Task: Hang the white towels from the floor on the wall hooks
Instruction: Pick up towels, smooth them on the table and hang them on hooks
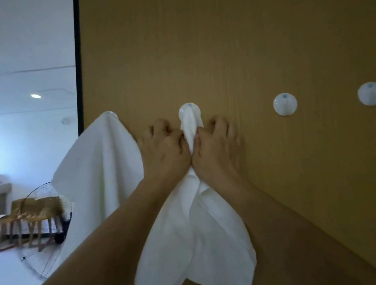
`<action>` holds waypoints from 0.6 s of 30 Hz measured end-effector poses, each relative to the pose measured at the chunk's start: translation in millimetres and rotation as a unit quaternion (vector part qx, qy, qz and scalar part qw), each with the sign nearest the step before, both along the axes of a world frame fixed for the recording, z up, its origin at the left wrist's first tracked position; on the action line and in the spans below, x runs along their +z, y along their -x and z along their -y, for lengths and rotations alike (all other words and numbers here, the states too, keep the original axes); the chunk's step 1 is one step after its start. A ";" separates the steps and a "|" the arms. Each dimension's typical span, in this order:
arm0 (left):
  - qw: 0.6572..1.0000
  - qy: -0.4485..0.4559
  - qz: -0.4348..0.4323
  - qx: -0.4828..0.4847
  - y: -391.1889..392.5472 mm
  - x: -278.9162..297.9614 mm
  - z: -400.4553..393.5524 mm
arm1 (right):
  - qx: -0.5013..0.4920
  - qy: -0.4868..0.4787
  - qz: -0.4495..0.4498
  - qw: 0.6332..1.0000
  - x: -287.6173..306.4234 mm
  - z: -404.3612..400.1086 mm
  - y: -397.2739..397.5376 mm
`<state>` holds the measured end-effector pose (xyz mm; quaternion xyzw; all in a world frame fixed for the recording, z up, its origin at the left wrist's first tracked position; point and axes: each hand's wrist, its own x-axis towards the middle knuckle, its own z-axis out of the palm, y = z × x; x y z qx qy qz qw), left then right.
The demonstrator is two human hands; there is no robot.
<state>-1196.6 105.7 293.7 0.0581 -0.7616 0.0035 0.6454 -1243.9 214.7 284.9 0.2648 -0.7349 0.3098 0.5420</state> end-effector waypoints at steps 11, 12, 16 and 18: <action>0.952 -0.130 0.152 -0.230 -34.3 -74.4 13.0 | 0.147 0.038 0.204 0.967 -53.4 -13.1 -51.7; 0.955 -0.111 0.158 -0.226 -39.7 -78.0 16.4 | 0.158 0.042 0.234 0.958 -56.8 -16.2 -65.4; 0.973 -0.041 0.114 -0.195 -73.3 -86.3 20.4 | 0.074 -0.013 0.295 0.953 -78.6 -29.3 -109.7; 0.977 0.009 0.087 -0.196 -89.2 -89.6 16.5 | 0.020 -0.047 0.288 0.956 -90.1 -39.0 -127.7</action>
